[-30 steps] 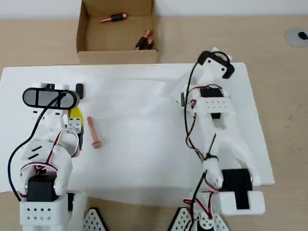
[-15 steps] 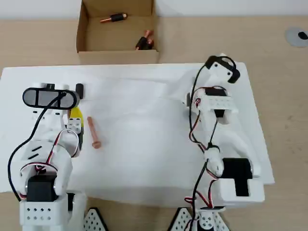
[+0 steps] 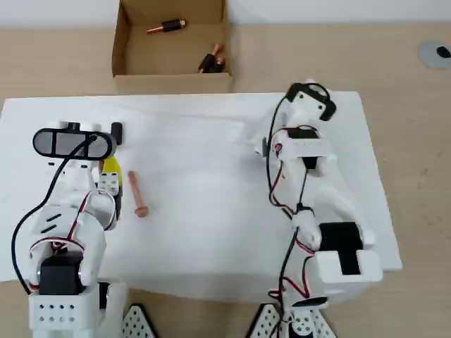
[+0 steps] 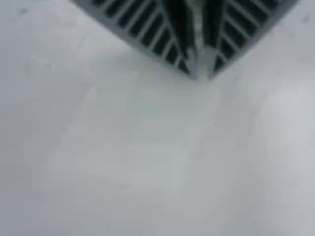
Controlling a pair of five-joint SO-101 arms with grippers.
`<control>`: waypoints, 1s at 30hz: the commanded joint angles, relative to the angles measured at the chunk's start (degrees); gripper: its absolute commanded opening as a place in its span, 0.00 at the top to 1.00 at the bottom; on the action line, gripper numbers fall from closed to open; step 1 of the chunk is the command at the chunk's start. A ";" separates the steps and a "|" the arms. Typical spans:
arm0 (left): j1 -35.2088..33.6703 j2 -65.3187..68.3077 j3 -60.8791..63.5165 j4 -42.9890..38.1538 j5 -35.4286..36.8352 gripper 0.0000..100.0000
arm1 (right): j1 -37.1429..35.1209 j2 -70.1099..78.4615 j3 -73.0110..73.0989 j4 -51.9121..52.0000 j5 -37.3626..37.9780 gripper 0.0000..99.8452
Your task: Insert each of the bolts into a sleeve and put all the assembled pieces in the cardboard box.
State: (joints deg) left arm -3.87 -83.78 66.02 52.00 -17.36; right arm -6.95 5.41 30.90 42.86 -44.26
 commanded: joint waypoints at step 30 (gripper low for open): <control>0.70 -0.92 -0.26 0.00 0.53 0.99 | -3.56 6.29 -29.23 13.27 10.55 0.99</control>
State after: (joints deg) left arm -3.87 -83.78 66.02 52.00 -17.36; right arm -8.62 10.15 1.71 54.99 -35.47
